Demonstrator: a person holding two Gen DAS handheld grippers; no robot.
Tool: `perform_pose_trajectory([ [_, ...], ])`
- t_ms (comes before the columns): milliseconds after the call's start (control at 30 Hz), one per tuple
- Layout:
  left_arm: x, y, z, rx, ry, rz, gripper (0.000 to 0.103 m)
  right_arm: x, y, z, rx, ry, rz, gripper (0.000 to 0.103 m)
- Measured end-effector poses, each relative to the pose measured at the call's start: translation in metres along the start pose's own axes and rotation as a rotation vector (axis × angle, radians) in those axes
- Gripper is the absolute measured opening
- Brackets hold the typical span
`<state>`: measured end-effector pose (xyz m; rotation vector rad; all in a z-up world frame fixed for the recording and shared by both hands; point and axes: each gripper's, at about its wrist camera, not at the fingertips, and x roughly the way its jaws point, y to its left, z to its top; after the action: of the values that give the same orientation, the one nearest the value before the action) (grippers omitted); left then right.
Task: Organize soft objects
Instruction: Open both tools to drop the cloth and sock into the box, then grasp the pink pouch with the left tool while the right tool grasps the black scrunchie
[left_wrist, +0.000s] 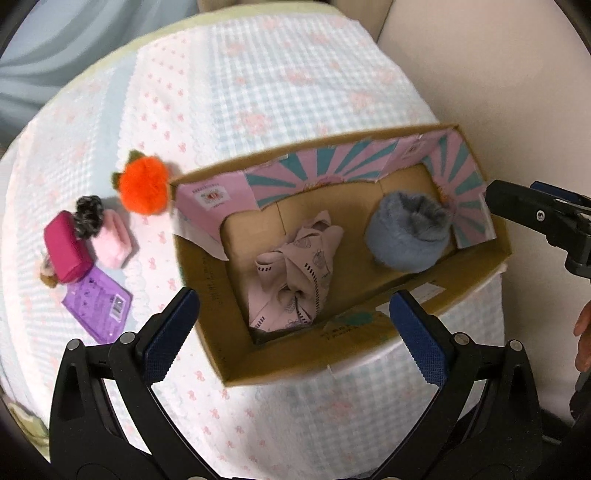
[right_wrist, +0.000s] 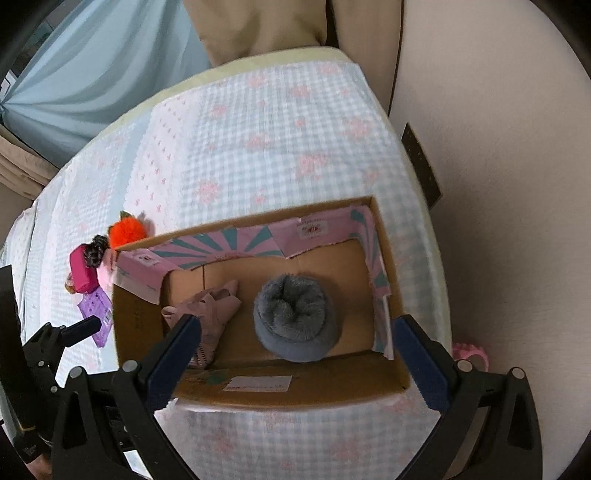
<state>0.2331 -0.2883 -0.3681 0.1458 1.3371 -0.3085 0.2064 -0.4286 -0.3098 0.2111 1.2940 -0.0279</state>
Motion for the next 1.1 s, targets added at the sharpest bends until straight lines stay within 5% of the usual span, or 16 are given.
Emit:
perform_pose_trajectory([
  [300,-0.087,0.023,-0.018,-0.070,-0.156,0.000,0.102,-0.073,0.023,-0.008,-0.016,-0.154,-0.062,0.103],
  [667,-0.206,0.078,-0.063,-0.134,-0.361,0.013,0.102,-0.156,0.099,-0.037,-0.017,-0.319,-0.068,0.103],
  [1100,-0.259,0.192,-0.125,-0.246,-0.440,0.013,0.102,-0.201,0.209,-0.075,-0.081,-0.430,0.006,0.103],
])
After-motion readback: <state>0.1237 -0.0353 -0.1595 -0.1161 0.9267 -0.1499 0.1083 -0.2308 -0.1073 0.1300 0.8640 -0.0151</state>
